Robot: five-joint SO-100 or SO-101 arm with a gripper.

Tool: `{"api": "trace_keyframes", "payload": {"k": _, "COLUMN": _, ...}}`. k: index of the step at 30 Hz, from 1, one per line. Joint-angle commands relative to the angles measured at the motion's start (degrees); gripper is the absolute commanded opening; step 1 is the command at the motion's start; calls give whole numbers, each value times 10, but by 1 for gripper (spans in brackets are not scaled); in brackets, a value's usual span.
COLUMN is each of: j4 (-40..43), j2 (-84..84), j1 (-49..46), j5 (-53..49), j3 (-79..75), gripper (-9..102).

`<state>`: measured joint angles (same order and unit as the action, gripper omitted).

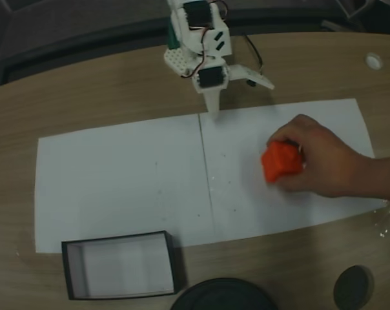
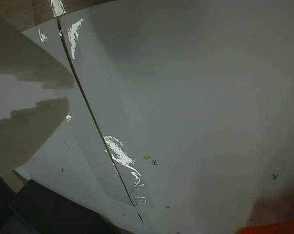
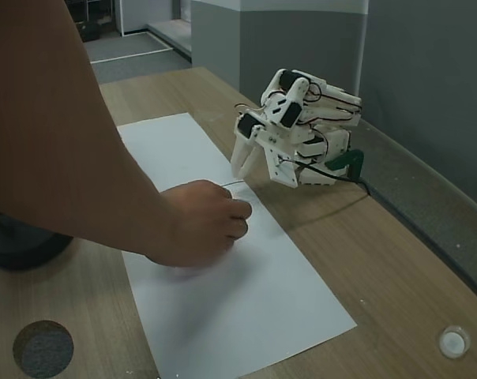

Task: Grab a orange square and put it in the box.

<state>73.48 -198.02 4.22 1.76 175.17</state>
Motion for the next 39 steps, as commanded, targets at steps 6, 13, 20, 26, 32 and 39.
{"api": "trace_keyframes", "payload": {"k": 6, "j4": 6, "j2": -11, "j1": 0, "j5": 3, "j3": -33, "gripper": 0}}
{"api": "trace_keyframes", "payload": {"k": 13, "j4": 6, "j2": -11, "j1": 1, "j5": 2, "j3": -33, "gripper": 0}}
{"api": "trace_keyframes", "payload": {"k": 20, "j4": 6, "j2": -11, "j1": 4, "j5": 0, "j3": -33, "gripper": 0}}
{"api": "trace_keyframes", "payload": {"k": 26, "j4": -81, "j2": -11, "j1": 0, "j5": -18, "j3": -39, "gripper": 4}}
{"api": "trace_keyframes", "payload": {"k": 32, "j4": -180, "j2": -2, "j1": 66, "j5": -35, "j3": -121, "gripper": 22}}
{"api": "trace_keyframes", "payload": {"k": 39, "j4": -169, "j2": 215, "j1": 204, "j5": -6, "j3": -255, "gripper": 31}}
